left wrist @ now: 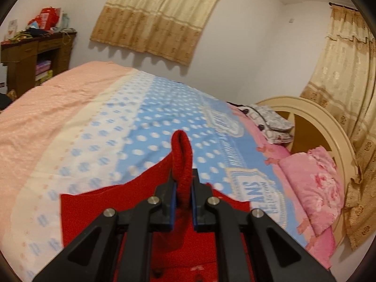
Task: Fold small clothes
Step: 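Lift the sleeve and fold it across the sweater body with the left gripper, then lay the sleeve onto the folded sleeve and open the left gripper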
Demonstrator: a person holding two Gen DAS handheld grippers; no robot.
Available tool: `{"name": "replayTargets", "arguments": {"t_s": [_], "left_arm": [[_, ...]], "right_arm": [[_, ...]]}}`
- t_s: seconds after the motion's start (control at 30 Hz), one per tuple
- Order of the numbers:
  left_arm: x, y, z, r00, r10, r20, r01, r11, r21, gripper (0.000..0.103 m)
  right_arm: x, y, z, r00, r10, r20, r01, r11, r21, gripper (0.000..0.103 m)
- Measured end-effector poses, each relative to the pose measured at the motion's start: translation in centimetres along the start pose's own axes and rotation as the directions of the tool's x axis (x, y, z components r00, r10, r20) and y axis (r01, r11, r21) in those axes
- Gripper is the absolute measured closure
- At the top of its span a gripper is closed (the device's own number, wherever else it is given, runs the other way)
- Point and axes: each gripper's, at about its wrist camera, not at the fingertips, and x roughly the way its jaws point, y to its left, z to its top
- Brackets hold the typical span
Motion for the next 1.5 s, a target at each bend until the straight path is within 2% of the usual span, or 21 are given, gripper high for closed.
{"name": "replayTargets", "arguments": {"t_s": [0.2, 0.47, 0.67, 0.87, 1.1, 1.2, 1.23, 1.27, 1.3, 1.33, 1.37, 1.43, 1.5], "left_arm": [[2.1, -5.0, -0.4, 0.998, -0.061, -0.02, 0.061, 0.998, 0.021, 0.093], [5.0, -8.9, -1.6, 0.996, -0.069, -0.052, 0.072, 0.996, 0.061, 0.093], [7.5, -11.4, -3.8, 0.992, -0.067, -0.102, 0.076, 0.993, 0.085, 0.093], [9.9, -14.0, -6.8, 0.988, -0.037, -0.15, 0.062, 0.985, 0.164, 0.093], [12.9, -13.2, -10.0, 0.976, 0.05, -0.211, -0.003, 0.977, 0.215, 0.09], [13.1, -12.9, -11.2, 0.969, 0.077, -0.233, -0.015, 0.966, 0.257, 0.08], [12.5, -12.8, -11.7, 0.969, 0.089, -0.229, -0.019, 0.957, 0.29, 0.071], [12.0, -12.7, -12.1, 0.971, 0.101, -0.219, -0.026, 0.946, 0.323, 0.056], [11.1, -12.5, -12.4, 0.974, 0.113, -0.195, -0.036, 0.932, 0.361, 0.048], [10.3, -12.0, -12.6, 0.977, 0.121, -0.174, -0.046, 0.923, 0.381, 0.036], [9.2, -11.3, -12.9, 0.981, 0.131, -0.145, -0.062, 0.912, 0.405, 0.031], [7.4, -9.2, -13.2, 0.981, 0.15, -0.123, -0.084, 0.899, 0.43, 0.027], [5.9, -6.1, -13.4, 0.974, 0.19, -0.12, -0.121, 0.893, 0.434, 0.024]], "right_arm": [[-1.1, -1.3, -1.2, 1.0, -0.013, -0.003, 0.013, 1.0, 0.026, 0.06], [-1.2, -3.0, -2.6, 1.0, -0.017, -0.017, 0.018, 0.998, 0.067, 0.06], [-1.6, -4.0, -3.3, 1.0, -0.02, -0.012, 0.021, 0.995, 0.095, 0.06], [-1.7, -5.0, -4.1, 0.999, -0.028, -0.018, 0.03, 0.992, 0.122, 0.06], [-2.3, -5.9, -4.8, 1.0, -0.029, -0.008, 0.03, 0.988, 0.15, 0.059], [-2.3, -6.2, -4.9, 0.999, -0.036, -0.012, 0.037, 0.987, 0.156, 0.059], [-2.3, -6.2, -4.9, 0.999, -0.037, -0.013, 0.038, 0.987, 0.157, 0.059], [-2.2, -6.2, -4.8, 0.999, -0.037, -0.015, 0.039, 0.987, 0.157, 0.059], [-2.2, -6.1, -4.7, 0.999, -0.037, -0.017, 0.04, 0.987, 0.155, 0.059], [-2.4, -6.0, -4.6, 0.999, -0.038, -0.016, 0.04, 0.988, 0.15, 0.059], [-2.5, -6.0, -4.5, 0.999, -0.039, -0.012, 0.041, 0.988, 0.146, 0.059], [-2.7, -6.0, -4.2, 0.999, -0.039, -0.006, 0.04, 0.989, 0.142, 0.059], [-2.9, -6.1, -3.5, 0.999, -0.032, 0.0, 0.032, 0.989, 0.142, 0.055]]}}
